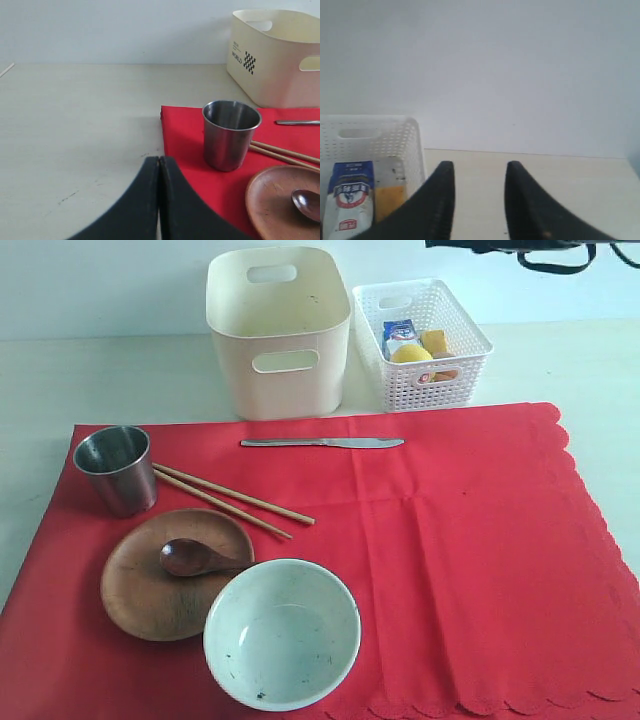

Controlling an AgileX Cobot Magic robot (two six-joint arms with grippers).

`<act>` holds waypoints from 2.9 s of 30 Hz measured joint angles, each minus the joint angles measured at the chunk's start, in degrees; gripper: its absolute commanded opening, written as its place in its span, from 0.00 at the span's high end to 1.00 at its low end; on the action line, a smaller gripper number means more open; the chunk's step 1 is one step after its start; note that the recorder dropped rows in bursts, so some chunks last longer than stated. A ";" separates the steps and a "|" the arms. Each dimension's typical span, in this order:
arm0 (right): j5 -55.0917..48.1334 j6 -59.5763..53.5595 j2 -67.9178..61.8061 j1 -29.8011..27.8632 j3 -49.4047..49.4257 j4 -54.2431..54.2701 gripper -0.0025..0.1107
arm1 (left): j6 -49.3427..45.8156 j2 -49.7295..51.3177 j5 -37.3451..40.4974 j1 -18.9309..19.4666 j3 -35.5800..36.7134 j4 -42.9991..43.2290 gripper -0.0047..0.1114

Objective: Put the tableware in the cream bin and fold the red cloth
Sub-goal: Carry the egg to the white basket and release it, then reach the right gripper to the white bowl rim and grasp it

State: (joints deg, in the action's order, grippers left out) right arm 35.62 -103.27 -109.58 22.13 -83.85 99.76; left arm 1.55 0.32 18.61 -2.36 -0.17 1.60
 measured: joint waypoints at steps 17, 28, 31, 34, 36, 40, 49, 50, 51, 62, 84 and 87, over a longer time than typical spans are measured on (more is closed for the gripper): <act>-5.18 -14.32 15.12 15.41 12.30 0.39 0.98 | 0.00 0.00 0.00 0.00 0.00 0.00 0.96; -45.06 -2.71 17.36 16.48 24.29 -5.17 0.98 | 0.00 0.00 0.00 0.00 0.00 0.00 0.96; -55.56 21.65 15.27 14.73 23.36 -31.89 0.98 | 0.00 0.00 0.00 0.00 0.00 0.00 0.96; -64.74 47.42 11.24 12.42 18.00 -58.85 0.98 | 0.00 0.00 0.00 0.00 0.00 0.00 0.96; -67.19 56.25 9.48 11.79 15.57 -68.79 0.98 | 0.00 0.00 0.00 0.00 0.00 0.00 0.96; -67.09 72.86 6.77 11.43 11.77 -84.98 0.98 | 0.00 0.00 0.00 0.00 0.00 0.00 0.96; -60.47 79.42 3.84 11.43 10.61 -90.30 0.98 | 0.00 0.00 0.00 0.00 0.00 0.00 0.96; -60.38 79.51 3.05 11.43 10.49 -90.30 0.98 | 0.00 0.00 0.00 0.00 0.00 0.00 0.96; -60.52 79.51 2.72 11.43 10.49 -90.04 0.98 | 0.00 0.00 0.00 0.00 0.00 0.00 0.96; -76.14 51.97 2.59 15.79 10.49 -71.42 0.72 | 0.00 0.00 0.00 0.00 0.00 0.00 0.96; -81.09 52.20 -4.97 22.63 10.49 -82.73 0.49 | 0.00 0.00 0.00 0.00 0.00 0.00 0.96; -81.13 52.20 -5.65 22.63 10.49 -82.73 0.60 | 0.00 0.00 0.00 0.00 0.00 0.00 0.96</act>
State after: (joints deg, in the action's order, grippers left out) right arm -45.51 -51.07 -115.23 44.76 -73.36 17.03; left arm 1.55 0.32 18.61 -2.36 -0.17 1.60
